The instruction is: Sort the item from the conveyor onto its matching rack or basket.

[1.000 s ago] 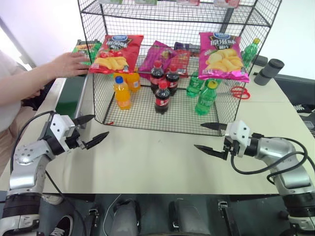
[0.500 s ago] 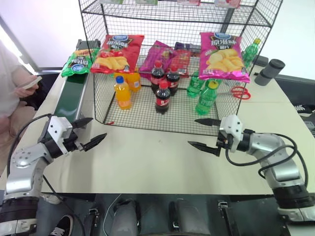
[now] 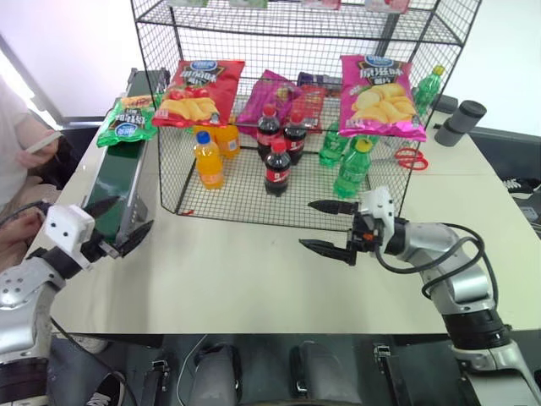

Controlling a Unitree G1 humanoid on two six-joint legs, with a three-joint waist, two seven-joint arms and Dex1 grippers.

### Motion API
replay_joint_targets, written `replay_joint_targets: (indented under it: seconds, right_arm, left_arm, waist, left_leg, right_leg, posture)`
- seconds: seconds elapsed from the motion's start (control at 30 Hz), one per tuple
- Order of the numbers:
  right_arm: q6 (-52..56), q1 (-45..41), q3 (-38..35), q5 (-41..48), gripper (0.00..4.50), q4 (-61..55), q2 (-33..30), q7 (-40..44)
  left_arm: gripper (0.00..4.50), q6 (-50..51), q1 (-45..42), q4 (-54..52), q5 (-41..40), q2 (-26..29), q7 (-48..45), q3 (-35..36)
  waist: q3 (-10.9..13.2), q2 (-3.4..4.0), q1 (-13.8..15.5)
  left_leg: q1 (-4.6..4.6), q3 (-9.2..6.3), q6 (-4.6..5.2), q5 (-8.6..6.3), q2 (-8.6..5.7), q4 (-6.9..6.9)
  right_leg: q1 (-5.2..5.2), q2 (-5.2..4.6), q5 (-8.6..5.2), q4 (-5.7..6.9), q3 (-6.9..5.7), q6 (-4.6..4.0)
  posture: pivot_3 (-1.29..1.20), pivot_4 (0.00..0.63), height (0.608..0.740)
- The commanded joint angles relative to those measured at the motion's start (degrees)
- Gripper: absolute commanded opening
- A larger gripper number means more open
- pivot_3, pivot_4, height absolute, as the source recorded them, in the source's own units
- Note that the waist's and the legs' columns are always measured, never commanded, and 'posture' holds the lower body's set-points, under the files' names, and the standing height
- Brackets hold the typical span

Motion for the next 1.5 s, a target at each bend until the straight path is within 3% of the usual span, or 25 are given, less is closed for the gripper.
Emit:
replay_joint_targets:
  seconds: [0.03, 0.4, 0.6, 1.5]
  right_arm:
    - [0.9, -2.2, 2.0, 2.4, 4.30, -1.7, 1.8, 2.2]
    - [-4.3, -5.2, 5.5, -1.1, 4.30, 5.9, 5.7, 6.9]
    - [-5.2, -5.5, 4.5, -1.8, 4.30, 6.4, 5.2, 6.3]
    - [-5.7, -3.7, 5.7, -3.7, 4.30, 4.4, 5.5, 4.7]
  left_arm:
    - [4.50, -5.5, 3.8, -1.9, 5.4, 1.1, 3.6, 3.3]
    - [4.50, -25.3, 10.0, 8.3, 33.5, 9.9, 24.0, 5.2]
    - [4.50, -27.8, 11.7, 9.0, 39.4, 11.5, 29.8, 4.3]
    - [4.50, -24.2, 11.0, 7.4, 40.3, 14.1, 30.2, -0.4]
  waist:
    - [0.0, 0.00, 0.0]
    - [0.0, -0.06, 0.1]
    - [0.0, -0.06, 0.3]
    - [0.0, -0.06, 0.2]
  left_leg:
    - [0.00, 0.00, 0.00, 0.00, 0.01, 0.00]
    - [-0.02, 0.10, 0.06, -0.04, 0.05, -0.02]
    - [-0.05, 0.25, 0.05, -0.04, 0.13, -0.06]
    - [-0.05, 0.30, 0.05, -0.04, 0.15, -0.07]
  right_leg:
    - [-0.01, 0.00, 0.00, 0.00, 0.00, 0.00]
    - [-0.05, -0.12, 0.00, -0.04, -0.07, -0.02]
    - [-0.11, -0.11, 0.00, -0.03, -0.08, -0.02]
    - [-0.13, -0.10, 0.00, -0.01, -0.08, -0.02]
  posture:
    - [0.00, 0.150, 0.740]
    - [0.00, 0.150, 0.740]
    - [0.00, 0.150, 0.740]
    - [0.00, 0.150, 0.740]
